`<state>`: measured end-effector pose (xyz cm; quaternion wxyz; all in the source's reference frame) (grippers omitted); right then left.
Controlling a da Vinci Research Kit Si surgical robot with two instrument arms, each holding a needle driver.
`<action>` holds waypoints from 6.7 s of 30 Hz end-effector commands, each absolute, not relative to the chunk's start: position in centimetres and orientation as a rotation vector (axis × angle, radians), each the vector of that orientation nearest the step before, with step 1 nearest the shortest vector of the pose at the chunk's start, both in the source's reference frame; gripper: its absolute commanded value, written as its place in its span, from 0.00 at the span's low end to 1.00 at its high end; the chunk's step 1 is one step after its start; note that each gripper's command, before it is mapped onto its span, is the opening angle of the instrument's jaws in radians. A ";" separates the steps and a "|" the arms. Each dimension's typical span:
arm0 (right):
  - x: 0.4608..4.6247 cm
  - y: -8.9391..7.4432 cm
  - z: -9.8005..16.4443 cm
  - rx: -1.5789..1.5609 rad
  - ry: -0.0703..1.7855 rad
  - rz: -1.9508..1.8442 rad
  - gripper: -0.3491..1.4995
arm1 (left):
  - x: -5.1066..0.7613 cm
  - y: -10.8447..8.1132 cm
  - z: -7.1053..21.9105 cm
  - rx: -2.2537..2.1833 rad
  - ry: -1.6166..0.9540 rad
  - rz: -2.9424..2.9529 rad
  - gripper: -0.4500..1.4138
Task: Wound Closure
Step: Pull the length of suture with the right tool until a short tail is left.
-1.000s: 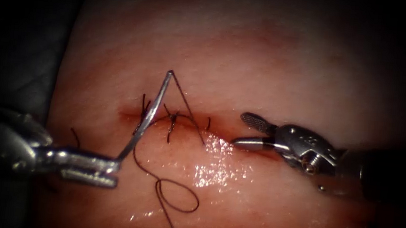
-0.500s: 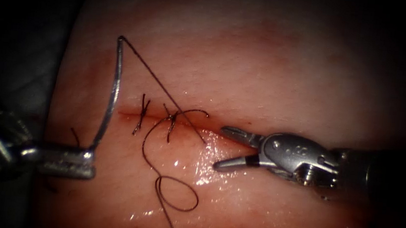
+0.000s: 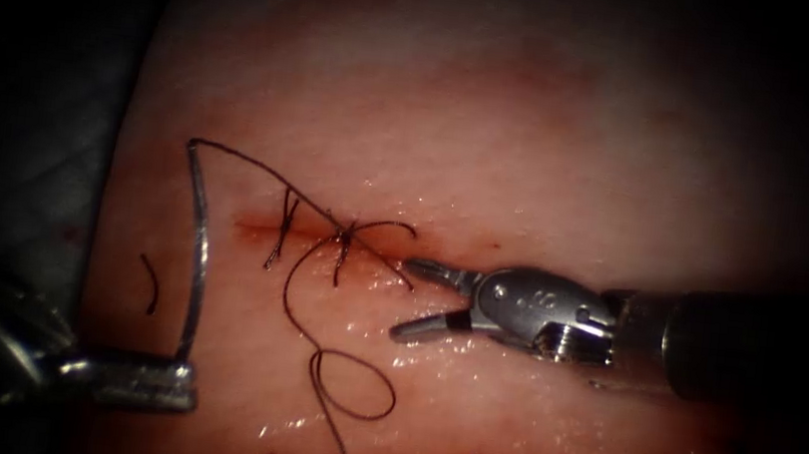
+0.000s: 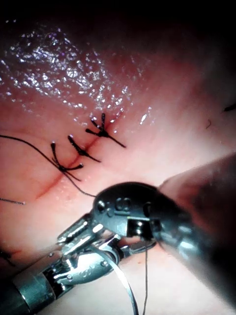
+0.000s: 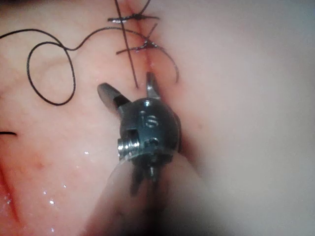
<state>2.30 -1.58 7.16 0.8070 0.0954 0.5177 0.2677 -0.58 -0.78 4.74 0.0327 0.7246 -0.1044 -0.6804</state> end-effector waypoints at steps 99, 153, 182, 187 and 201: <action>2.37 -2.0 6.7 0.102 0.994 0.253 0.00 | 0.28 -0.7 5.3 2.036 -0.131 -2.663 0.00; 2.26 -1.9 6.3 -0.157 1.021 0.162 0.92 | 0.87 -0.6 5.2 1.917 -0.240 -2.793 0.00; 2.34 -2.2 6.5 0.050 1.023 0.063 0.00 | 0.58 -0.6 5.4 1.906 -0.217 -2.784 0.00; 2.39 -2.6 6.2 0.080 1.053 0.032 0.00 | 0.57 -0.6 5.4 1.908 -0.216 -2.781 0.00; 2.78 -3.7 5.3 0.145 1.111 -0.071 0.00 | 0.65 -0.6 5.4 1.905 -0.204 -2.780 0.00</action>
